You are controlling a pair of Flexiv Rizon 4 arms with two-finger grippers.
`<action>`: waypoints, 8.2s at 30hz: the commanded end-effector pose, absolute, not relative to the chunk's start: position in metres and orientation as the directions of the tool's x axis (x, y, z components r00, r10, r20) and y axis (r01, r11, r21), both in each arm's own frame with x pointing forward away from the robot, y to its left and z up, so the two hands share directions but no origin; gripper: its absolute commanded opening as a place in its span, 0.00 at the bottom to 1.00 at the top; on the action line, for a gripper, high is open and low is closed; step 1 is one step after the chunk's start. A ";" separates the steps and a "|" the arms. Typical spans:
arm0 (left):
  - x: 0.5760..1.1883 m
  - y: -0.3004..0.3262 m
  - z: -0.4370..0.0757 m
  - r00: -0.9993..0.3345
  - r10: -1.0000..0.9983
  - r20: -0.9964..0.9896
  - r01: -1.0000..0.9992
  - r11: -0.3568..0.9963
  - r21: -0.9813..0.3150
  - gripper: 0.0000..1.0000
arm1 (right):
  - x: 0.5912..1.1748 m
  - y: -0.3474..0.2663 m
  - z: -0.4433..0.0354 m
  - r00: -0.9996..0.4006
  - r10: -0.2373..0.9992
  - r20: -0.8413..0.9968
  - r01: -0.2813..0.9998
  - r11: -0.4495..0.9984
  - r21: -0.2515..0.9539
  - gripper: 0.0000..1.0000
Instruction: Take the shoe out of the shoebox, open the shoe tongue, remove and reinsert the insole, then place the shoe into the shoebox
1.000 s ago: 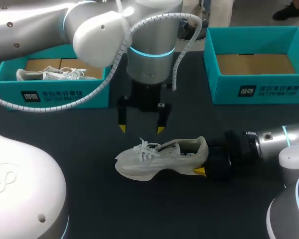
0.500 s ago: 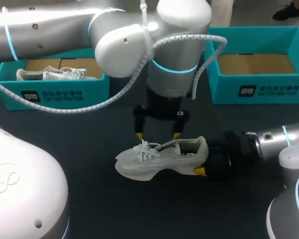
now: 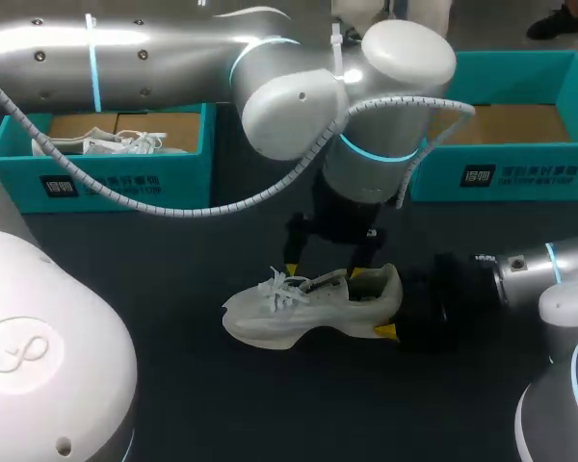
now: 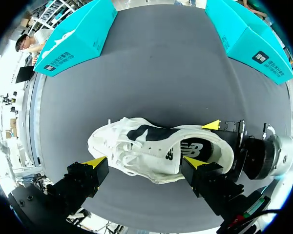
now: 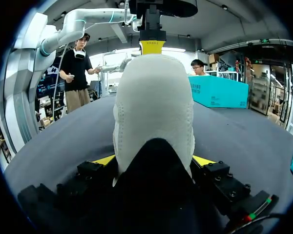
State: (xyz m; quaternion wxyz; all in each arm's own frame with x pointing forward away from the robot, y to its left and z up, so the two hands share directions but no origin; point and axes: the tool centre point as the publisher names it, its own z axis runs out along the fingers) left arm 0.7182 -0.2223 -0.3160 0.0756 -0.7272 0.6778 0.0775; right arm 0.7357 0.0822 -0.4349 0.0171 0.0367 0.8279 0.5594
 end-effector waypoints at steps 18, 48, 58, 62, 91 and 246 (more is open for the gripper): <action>0.706 -0.234 -0.356 0.180 -0.900 -0.397 -0.983 -0.183 -0.031 1.00 | 0.736 0.085 -0.439 -0.997 0.082 0.012 0.042 0.375 0.926 0.00; 0.704 -0.202 -0.319 0.208 -0.919 -0.335 -0.978 -0.206 -0.042 0.00 | 0.736 0.085 -0.439 -0.997 0.082 0.012 0.042 0.375 0.926 0.00; 0.698 -0.173 -0.305 0.230 -0.933 -0.278 -0.972 -0.233 -0.020 0.00 | 0.736 0.085 -0.439 -0.997 0.082 0.012 0.042 0.375 0.926 0.00; 0.696 -0.164 -0.306 0.245 -0.930 -0.274 -0.968 -0.252 -0.010 0.00 | 0.736 0.085 -0.439 -0.997 0.082 0.012 0.042 0.375 0.926 0.00; 0.703 -0.162 -0.305 0.280 -0.926 -0.254 -0.955 -0.295 0.025 0.43 | 0.736 0.085 -0.439 -0.997 0.082 0.012 0.042 0.375 0.926 0.00; 0.720 -0.252 -0.351 -0.989 0.126 -0.074 0.125 0.992 0.012 0.00 | 0.736 0.085 -0.439 -0.997 0.082 0.012 0.042 0.375 0.926 0.00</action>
